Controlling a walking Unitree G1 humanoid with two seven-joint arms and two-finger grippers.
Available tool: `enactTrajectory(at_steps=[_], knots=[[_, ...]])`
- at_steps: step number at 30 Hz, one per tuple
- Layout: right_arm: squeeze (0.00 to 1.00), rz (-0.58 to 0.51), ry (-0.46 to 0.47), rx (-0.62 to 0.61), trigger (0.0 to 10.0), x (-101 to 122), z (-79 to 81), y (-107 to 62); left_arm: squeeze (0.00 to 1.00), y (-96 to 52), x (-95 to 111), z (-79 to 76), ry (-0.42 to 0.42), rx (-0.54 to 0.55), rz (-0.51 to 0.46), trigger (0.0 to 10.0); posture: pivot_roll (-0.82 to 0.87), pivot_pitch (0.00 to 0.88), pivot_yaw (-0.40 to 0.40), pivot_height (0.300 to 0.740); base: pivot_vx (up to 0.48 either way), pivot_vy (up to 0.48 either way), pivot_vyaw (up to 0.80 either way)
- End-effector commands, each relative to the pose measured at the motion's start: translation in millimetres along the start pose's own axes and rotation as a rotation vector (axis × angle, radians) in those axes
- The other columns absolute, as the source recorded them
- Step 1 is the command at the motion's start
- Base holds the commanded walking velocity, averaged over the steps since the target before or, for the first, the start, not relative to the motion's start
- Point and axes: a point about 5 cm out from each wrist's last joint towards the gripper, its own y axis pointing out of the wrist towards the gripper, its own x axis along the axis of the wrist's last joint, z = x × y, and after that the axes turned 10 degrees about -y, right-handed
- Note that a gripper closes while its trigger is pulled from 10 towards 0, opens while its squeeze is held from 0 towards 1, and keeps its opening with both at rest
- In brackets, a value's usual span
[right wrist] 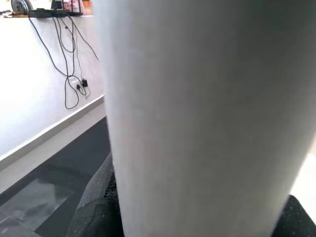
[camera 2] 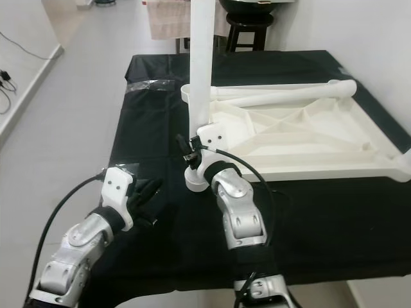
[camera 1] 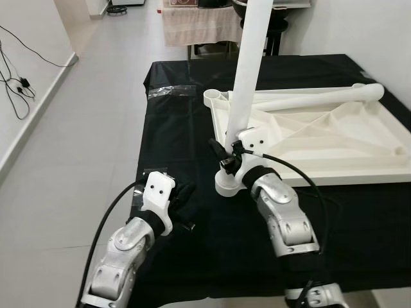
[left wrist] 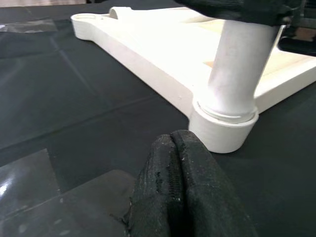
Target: Building children table
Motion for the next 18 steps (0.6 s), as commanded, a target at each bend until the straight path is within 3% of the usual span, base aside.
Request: enactTrajectory(at_steps=[1,3,4,9,10,11,12,13,15,18], knots=[[0.0,0.178,0.062,0.06,10.0,-33,6.2,-5.5,0.0,-1.7,-3,1.1,-0.006,0.01,0.008,10.0,0.0,0.12,-0.006,0.74,0.0,0.0,0.0],[0.0,0.163,0.077,0.095,10.0,-28,5.4,-2.2,0.0,-1.3,-3,0.5,-0.008,0.007,0.01,10.0,0.0,0.12,-0.004,0.74,0.0,0.0,0.0],[1.0,0.137,0.088,0.124,10.0,-19,5.1,1.4,0.0,-0.9,-3,0.0,-0.01,0.002,0.012,10.0,0.0,0.118,-0.005,0.74,0.0,0.0,0.0],[1.0,0.051,0.085,0.235,10.0,4,-1.7,12.6,0.0,-0.2,-4,-1.4,-0.011,-0.002,0.014,10.0,0.0,0.115,-0.01,0.74,0.0,0.0,0.0],[0.67,0.004,0.061,0.322,10.0,16,-6.9,18.4,0.0,0.0,-4,-1.7,-0.012,-0.002,0.013,10.0,0.01,0.115,-0.014,0.74,0.0,0.0,0.0],[0.67,-0.024,0.042,0.378,10.0,23,-10.9,21.6,0.0,0.2,-4,-1.9,-0.012,-0.002,0.013,10.0,0.01,0.113,-0.015,0.74,0.0,0.0,0.0],[0.0,-0.054,0.018,0.469,10.0,29,-14.4,24.7,0.0,0.4,-4,-2.1,-0.012,0.0,0.011,10.0,0.01,0.111,-0.018,0.74,0.0,0.0,0.0],[0.0,-0.054,0.018,0.469,10.0,29,-14.4,24.7,0.0,0.4,-4,-2.1,-0.012,0.0,0.011,10.0,0.01,0.111,-0.018,0.74,0.0,0.0,0.0],[0.0,-0.08,-0.015,0.613,10.0,33,-18.0,27.4,0.0,0.9,-5,-2.4,-0.012,0.002,0.01,10.0,0.02,0.107,-0.022,0.74,0.0,0.0,0.0],[0.0,-0.079,-0.028,0.695,10.0,33,-19.0,29.6,0.0,1.1,-5,-2.4,-0.012,0.004,0.009,10.0,0.02,0.103,-0.023,0.74,0.0,0.0,0.0]])
